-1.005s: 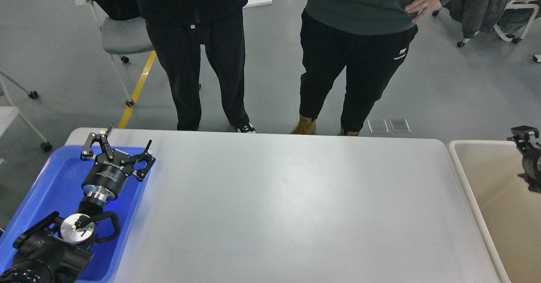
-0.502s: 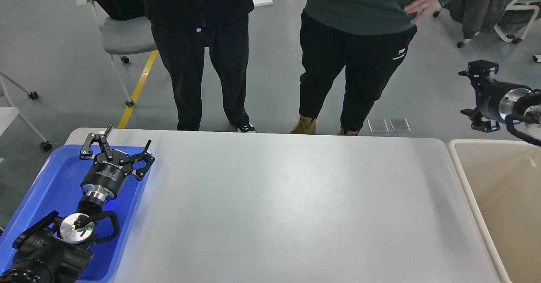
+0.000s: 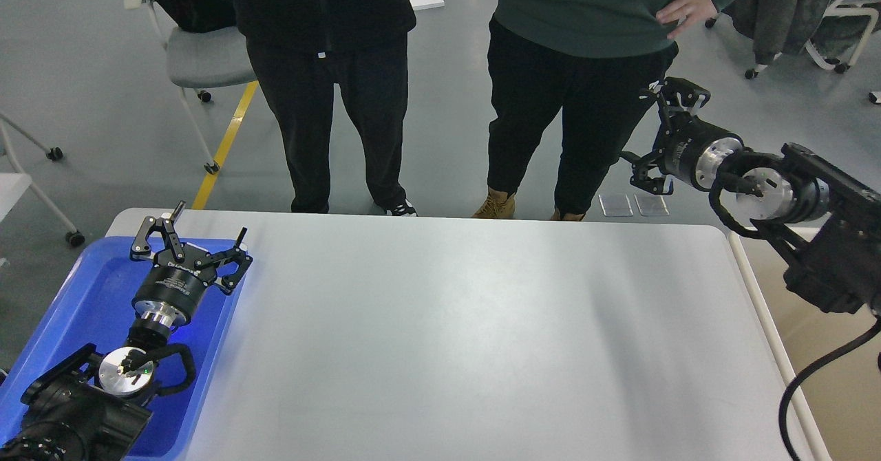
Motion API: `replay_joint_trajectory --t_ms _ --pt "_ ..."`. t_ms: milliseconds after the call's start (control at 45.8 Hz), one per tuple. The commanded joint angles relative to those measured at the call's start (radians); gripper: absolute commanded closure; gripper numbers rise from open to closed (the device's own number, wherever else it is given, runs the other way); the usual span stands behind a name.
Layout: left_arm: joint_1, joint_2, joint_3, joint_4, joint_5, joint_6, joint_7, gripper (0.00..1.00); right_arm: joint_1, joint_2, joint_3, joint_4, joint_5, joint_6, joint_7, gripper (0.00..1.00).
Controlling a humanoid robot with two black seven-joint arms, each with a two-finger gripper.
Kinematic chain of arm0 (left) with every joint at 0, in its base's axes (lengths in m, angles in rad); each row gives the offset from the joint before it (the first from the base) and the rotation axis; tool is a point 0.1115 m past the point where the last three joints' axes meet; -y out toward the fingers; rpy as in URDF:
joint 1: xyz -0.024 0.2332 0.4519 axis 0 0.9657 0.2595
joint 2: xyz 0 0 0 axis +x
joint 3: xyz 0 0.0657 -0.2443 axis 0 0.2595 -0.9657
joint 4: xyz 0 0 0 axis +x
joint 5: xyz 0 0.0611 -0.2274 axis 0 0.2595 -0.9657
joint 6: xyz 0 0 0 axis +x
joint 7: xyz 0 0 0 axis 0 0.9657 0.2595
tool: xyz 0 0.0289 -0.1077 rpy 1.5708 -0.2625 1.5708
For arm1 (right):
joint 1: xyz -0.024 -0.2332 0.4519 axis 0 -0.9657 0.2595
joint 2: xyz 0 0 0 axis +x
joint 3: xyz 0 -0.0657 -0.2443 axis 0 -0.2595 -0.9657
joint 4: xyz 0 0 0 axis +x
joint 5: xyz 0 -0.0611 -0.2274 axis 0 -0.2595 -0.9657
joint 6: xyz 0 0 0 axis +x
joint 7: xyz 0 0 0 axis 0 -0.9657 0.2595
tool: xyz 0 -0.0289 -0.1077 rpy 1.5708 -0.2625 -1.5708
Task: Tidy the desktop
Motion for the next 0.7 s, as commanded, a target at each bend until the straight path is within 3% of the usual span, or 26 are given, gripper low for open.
replay_joint_trajectory --t_ms 0,218,546,677 --pt "0.001 0.0 0.0 0.0 0.0 0.0 0.0 0.0 -0.061 0.073 0.065 -0.004 0.18 0.023 0.052 0.0" --pt "-0.001 0.0 -0.001 0.0 0.0 0.0 0.0 0.0 -0.127 0.075 0.083 -0.015 0.276 0.108 0.055 0.0" --pt "0.001 0.0 -0.001 0.0 0.0 0.0 0.0 0.0 -0.248 0.087 0.137 -0.056 0.29 0.268 0.134 0.0" --pt "0.001 0.0 -0.001 0.0 0.0 0.0 0.0 0.0 -0.271 0.085 0.166 -0.081 0.29 0.276 0.137 0.0"
